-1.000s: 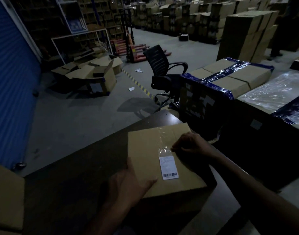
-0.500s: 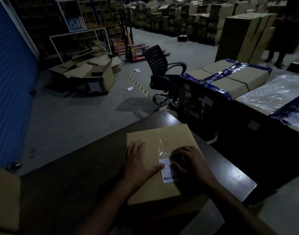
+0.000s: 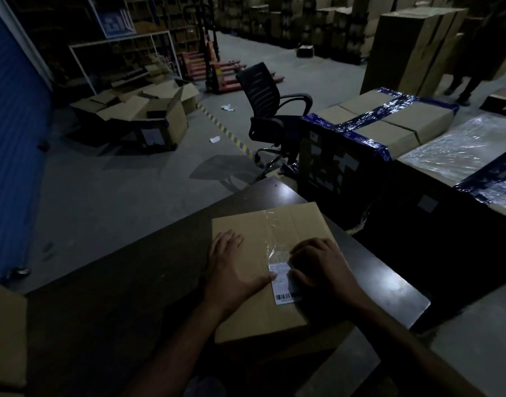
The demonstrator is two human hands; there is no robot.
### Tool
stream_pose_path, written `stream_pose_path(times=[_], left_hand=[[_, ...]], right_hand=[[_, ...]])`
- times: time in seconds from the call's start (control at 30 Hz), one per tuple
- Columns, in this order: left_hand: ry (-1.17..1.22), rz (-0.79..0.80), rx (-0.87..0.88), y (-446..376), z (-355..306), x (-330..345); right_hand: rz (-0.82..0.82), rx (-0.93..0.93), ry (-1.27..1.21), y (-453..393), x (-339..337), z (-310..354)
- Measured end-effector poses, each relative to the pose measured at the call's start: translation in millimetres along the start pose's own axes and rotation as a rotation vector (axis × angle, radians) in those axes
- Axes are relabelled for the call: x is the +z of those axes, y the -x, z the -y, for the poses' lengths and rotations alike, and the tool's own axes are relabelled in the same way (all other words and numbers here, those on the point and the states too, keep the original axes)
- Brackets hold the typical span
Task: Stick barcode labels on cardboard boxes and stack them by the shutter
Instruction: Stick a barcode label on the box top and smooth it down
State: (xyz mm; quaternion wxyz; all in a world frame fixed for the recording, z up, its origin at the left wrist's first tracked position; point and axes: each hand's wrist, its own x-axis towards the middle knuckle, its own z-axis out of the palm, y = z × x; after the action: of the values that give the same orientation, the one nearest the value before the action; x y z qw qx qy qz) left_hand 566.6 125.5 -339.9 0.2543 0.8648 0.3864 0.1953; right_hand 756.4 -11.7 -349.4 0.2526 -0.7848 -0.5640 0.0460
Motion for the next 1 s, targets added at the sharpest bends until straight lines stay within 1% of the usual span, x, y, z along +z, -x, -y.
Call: stream_pose_path(times=[0.23,0.37,0.47,0.57,0.6,0.67,0.73,0.8,0.83,0.9,0.93,1.0], left_hand=[[-0.019,0.014,0.002,0.4,-1.7,-1.9],[0.017,0.028,-0.015,1.2,-1.1,-0.6],[0.033,0.032,-0.02,1.3,-0.5,0.1],[0.052,0.028,-0.02,1.1,2.2,1.7],[0.031,0.041,-0.03,0.3,2.6,1.5],[-0.096,0.05,-0.033,-4.5,2.9,1.5],[-0.24,-0.033,0.024,-15.9,1.6,1.2],[-0.278,-0.098,0.08,-32.3,0.2,0.6],[-0.258,-0.081,0.092,-39.9,1.0,0.6],[-0.223,0.022,0.1,-52.5,2.3,1.9],[-0.236,0.071,0.1,-57.1,3.4,3.6],[-0.353,0.105,0.094,-62.4,5.1,5.9]], right_hand=[[-0.01,0.002,-0.022,-0.7,-1.3,0.1],[-0.028,0.022,-0.035,3.2,-4.3,4.4],[-0.107,0.097,-0.049,10.8,-6.2,6.8],[-0.219,0.169,0.038,31.7,-5.6,12.6],[-0.237,0.185,0.06,39.6,-4.7,16.1],[-0.243,0.232,0.1,51.5,-1.5,25.2],[-0.248,0.268,0.147,55.8,3.6,34.3],[-0.275,0.273,0.175,54.6,6.6,39.0],[-0.283,0.266,0.177,53.0,6.8,39.1],[-0.292,0.24,0.167,48.2,4.8,35.7],[-0.292,0.231,0.162,45.2,3.2,32.7],[-0.28,0.207,0.153,38.2,-0.9,26.3]])
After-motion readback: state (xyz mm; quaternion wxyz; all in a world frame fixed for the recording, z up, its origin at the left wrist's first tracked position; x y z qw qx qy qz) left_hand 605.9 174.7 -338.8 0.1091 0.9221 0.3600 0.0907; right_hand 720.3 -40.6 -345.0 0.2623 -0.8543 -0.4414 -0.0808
